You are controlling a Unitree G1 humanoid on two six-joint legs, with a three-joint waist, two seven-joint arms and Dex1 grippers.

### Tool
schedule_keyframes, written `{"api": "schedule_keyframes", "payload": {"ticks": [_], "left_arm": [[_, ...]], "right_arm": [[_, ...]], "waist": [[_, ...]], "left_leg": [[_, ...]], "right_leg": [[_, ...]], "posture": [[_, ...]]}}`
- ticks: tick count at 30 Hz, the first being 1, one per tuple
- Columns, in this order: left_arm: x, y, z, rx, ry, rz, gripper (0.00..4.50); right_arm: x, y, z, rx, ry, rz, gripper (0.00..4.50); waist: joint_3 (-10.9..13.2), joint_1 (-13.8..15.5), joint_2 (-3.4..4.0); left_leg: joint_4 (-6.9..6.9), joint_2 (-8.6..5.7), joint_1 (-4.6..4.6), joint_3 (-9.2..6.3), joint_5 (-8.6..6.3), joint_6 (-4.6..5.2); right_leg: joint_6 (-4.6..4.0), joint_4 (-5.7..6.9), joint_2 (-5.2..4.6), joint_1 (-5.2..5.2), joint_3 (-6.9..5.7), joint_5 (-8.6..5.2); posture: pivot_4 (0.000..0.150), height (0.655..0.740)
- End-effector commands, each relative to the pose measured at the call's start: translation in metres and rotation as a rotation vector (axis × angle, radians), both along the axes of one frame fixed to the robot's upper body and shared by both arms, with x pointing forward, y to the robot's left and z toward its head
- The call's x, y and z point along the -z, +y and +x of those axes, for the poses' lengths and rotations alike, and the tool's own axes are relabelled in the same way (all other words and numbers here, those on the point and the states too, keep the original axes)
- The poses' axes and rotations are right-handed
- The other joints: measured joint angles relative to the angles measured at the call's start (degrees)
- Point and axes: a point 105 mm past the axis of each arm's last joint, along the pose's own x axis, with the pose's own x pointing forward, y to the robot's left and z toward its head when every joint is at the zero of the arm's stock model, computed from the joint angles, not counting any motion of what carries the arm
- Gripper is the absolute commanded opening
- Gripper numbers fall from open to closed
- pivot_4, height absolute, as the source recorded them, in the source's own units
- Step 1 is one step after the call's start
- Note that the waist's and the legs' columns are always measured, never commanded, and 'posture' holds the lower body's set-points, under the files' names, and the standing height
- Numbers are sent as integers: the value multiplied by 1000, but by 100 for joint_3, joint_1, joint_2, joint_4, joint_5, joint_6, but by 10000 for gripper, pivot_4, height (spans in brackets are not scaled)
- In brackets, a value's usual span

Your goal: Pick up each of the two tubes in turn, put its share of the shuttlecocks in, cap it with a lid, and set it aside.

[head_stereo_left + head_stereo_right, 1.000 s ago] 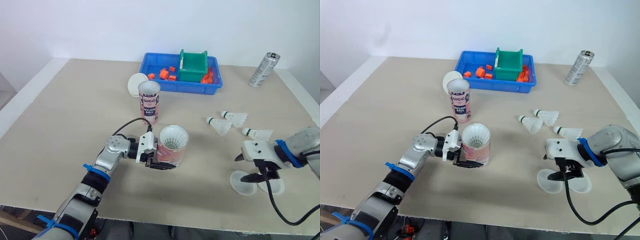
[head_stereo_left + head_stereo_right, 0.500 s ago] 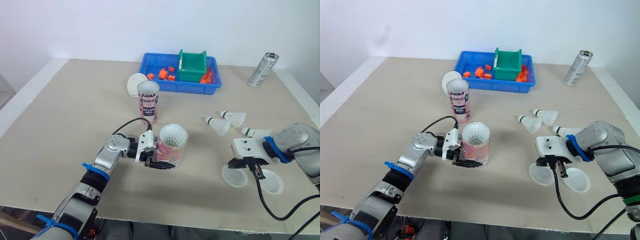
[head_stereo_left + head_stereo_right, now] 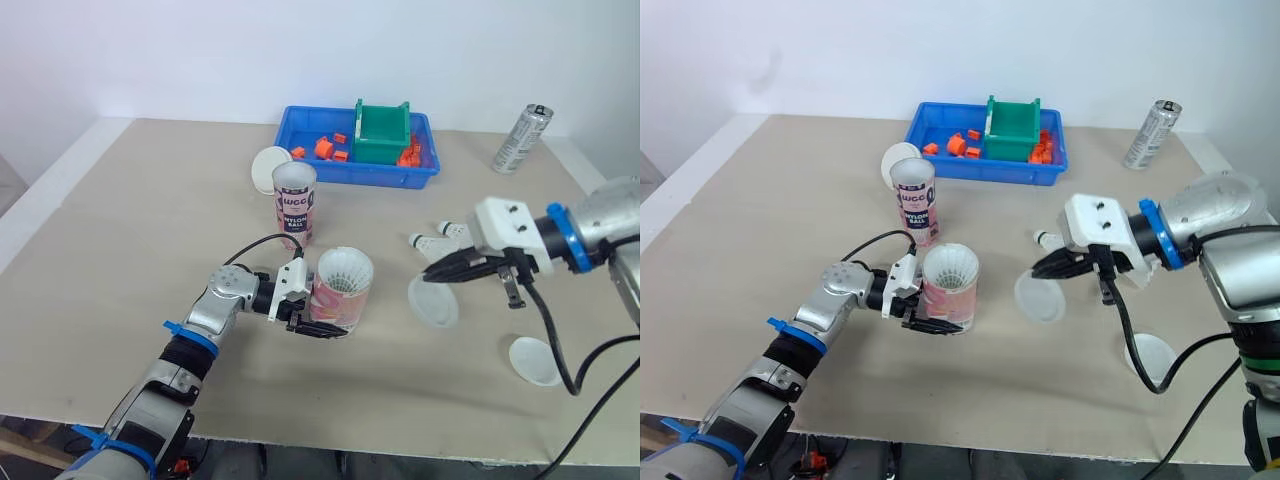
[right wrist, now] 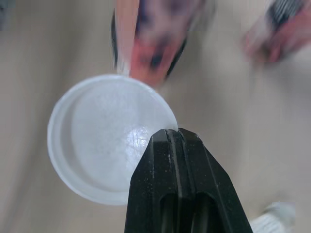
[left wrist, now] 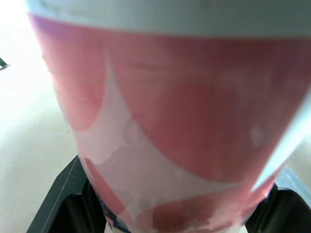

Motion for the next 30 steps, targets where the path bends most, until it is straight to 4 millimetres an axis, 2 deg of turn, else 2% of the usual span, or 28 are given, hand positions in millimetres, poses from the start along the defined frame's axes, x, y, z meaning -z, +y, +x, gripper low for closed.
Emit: {"api": "schedule_keyframes", "payload": {"ticks": [1, 4, 11, 16, 30], "left_arm": [[28, 12, -4, 2, 117, 122, 30886], [27, 8, -4, 17, 125, 123, 30886], [27, 5, -3, 37, 129, 134, 30886], [26, 7, -1, 37, 118, 148, 30886], [27, 9, 0, 42, 101, 167, 30886]], "right_arm": [[-28, 24, -6, -130, -90, -5, 394], [-46, 50, -5, -247, -156, -47, 394], [-55, 85, 0, -394, -226, -131, 394], [-48, 93, 8, -448, -265, -214, 394], [-60, 109, 10, -516, -332, -221, 394]], "waist": [[0, -14, 1], [-2, -33, 7], [-1, -9, -4], [-1, 0, -4], [-1, 0, -3]], "left_leg": [[-1, 0, -1, 0, 0, 0], [-4, 1, 1, 1, 0, 0], [-5, 1, -8, -2, -3, -4], [-8, 1, -8, -7, -3, -4], [-8, 1, -6, -8, -3, -4]], "right_leg": [[0, 0, 0, -1, 0, 0], [0, 3, 0, -7, -1, 0], [-2, 2, -4, -8, -9, -7], [13, 5, -2, -9, -13, -3], [10, 10, -1, -10, -13, -1]], "posture": [[1500, 7275], [1500, 7275], [1500, 7275], [1500, 7275], [1500, 7275]]}}
